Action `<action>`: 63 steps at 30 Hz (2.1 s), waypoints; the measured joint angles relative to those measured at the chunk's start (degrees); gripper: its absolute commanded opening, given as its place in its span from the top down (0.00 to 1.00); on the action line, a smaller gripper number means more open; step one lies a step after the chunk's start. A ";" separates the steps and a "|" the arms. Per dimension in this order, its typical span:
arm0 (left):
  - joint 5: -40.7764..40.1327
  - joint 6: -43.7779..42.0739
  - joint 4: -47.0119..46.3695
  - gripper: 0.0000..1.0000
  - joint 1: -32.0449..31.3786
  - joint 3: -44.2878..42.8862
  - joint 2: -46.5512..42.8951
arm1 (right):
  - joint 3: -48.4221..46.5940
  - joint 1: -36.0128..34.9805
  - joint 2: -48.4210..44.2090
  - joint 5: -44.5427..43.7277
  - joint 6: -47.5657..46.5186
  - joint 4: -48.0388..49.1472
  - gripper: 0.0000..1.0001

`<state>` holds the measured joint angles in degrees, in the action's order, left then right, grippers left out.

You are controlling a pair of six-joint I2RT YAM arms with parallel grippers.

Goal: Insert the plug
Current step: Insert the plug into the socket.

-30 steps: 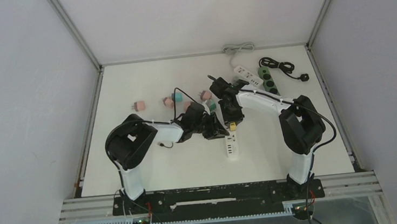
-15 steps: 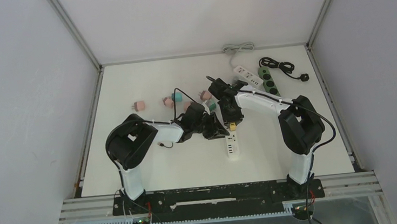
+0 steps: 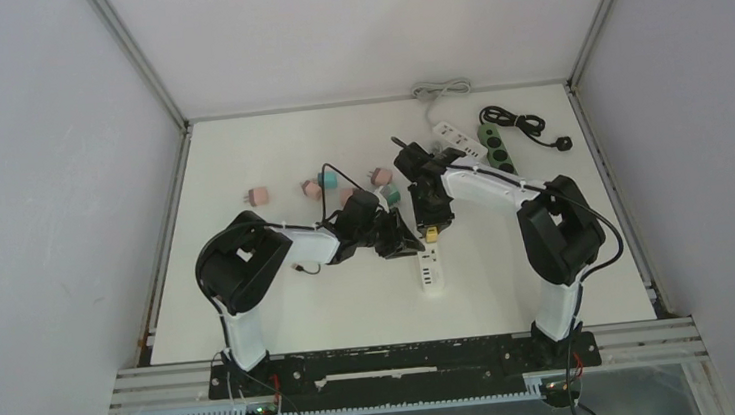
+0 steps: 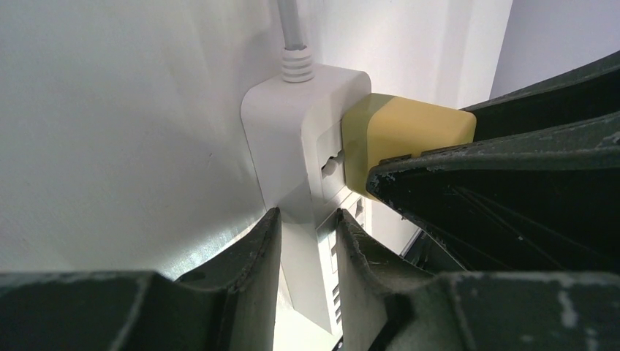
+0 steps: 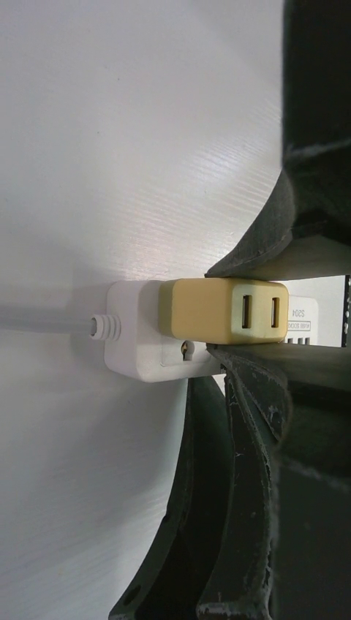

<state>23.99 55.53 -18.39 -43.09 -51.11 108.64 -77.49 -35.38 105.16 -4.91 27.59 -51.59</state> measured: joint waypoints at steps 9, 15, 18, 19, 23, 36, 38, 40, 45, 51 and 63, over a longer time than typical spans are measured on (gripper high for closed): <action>0.02 0.07 -0.35 0.65 0.00 0.15 0.00 | -0.85 -1.09 0.74 -2.01 0.20 -0.90 1.00; -0.02 0.07 -0.37 0.61 0.00 0.15 0.00 | -1.01 -0.33 0.79 -0.76 0.15 -1.09 1.00; -0.26 0.09 -0.44 0.56 -0.11 0.17 0.00 | -1.33 -0.33 0.92 -0.70 0.15 -1.42 0.82; -0.46 0.09 -0.44 0.54 -0.20 0.22 0.00 | -1.44 -0.33 0.94 -0.70 0.15 -1.53 0.75; -1.07 0.59 -0.81 0.49 -0.44 0.66 -0.15 | -1.66 -0.35 0.96 -0.72 0.17 -1.79 0.56; -5.07 0.37 3.52 0.31 -0.87 5.27 -7.76 | -1.62 -1.97 -3.13 -1.16 0.94 -2.71 0.28; -6.27 -0.28 5.49 0.29 -0.90 5.99 -10.19 | -1.60 -2.25 -5.79 -1.77 1.05 -2.78 0.24; -8.02 -1.33 8.13 0.27 -0.96 6.21 -12.81 | -1.20 -2.54 -8.81 -2.47 1.07 -2.45 0.19; -14.19 -5.03 16.11 0.21 -1.01 6.01 -19.45 | 3.26 -3.98 -18.45 -5.27 1.38 -0.68 0.08; -24.00 -9.51 27.61 0.11 -0.96 4.55 -25.14 | 11.61 -5.27 -31.28 -8.76 1.46 2.23 0.01; -34.42 -12.59 40.83 0.06 9.90 -2.73 -26.91 | 27.15 -2.12 -54.05 -13.11 -1.84 10.62 0.00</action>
<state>-10.44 42.94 22.44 -33.19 -53.84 81.73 -50.35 -37.50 51.11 -18.02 25.76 -40.97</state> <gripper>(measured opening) 0.942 1.000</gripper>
